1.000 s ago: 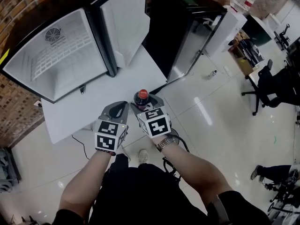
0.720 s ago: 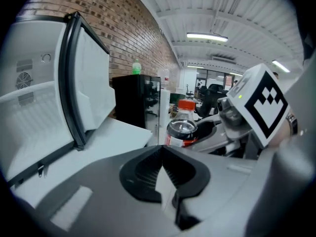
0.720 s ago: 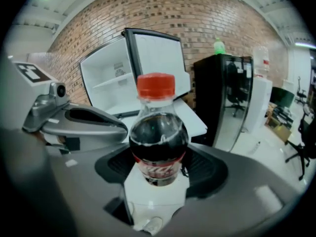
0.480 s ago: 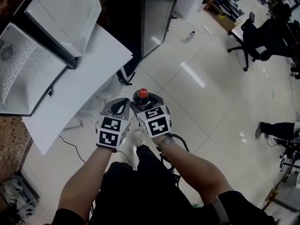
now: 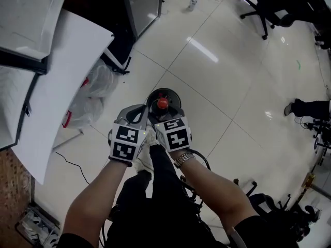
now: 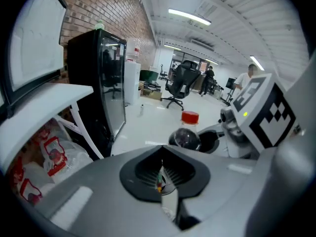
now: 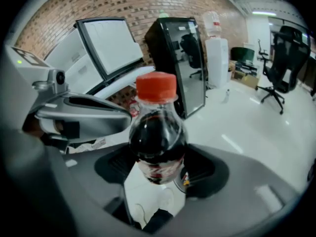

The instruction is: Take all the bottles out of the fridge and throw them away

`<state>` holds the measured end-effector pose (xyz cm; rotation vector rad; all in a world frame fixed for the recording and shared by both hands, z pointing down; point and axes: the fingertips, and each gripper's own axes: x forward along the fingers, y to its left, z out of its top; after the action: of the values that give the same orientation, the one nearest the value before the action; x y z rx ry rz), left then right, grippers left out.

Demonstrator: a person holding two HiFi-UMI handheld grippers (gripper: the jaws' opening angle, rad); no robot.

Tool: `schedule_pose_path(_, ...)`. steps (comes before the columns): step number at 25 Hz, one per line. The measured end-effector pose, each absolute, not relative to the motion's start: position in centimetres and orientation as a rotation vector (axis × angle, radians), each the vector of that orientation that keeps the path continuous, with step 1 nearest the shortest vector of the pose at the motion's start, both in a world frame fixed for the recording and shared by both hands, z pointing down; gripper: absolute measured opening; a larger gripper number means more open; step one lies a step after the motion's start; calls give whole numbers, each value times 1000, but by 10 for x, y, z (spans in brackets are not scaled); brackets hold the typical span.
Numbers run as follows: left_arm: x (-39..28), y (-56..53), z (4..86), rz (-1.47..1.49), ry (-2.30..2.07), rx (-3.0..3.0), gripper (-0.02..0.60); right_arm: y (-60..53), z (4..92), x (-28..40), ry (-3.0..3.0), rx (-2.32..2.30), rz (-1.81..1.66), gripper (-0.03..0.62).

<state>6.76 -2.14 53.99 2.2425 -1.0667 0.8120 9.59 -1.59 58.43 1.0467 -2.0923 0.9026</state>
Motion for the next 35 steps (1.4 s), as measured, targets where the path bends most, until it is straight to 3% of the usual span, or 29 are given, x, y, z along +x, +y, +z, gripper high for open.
schedule_pose_path(17, 140, 5, 697, 943, -845, 2192, 3, 36, 771, 162, -1843, 1110, 1235, 304)
schedule_pose_path(35, 134, 15, 764, 988, -824, 2106, 3, 17, 842, 158, -1820, 1123, 1296, 314)
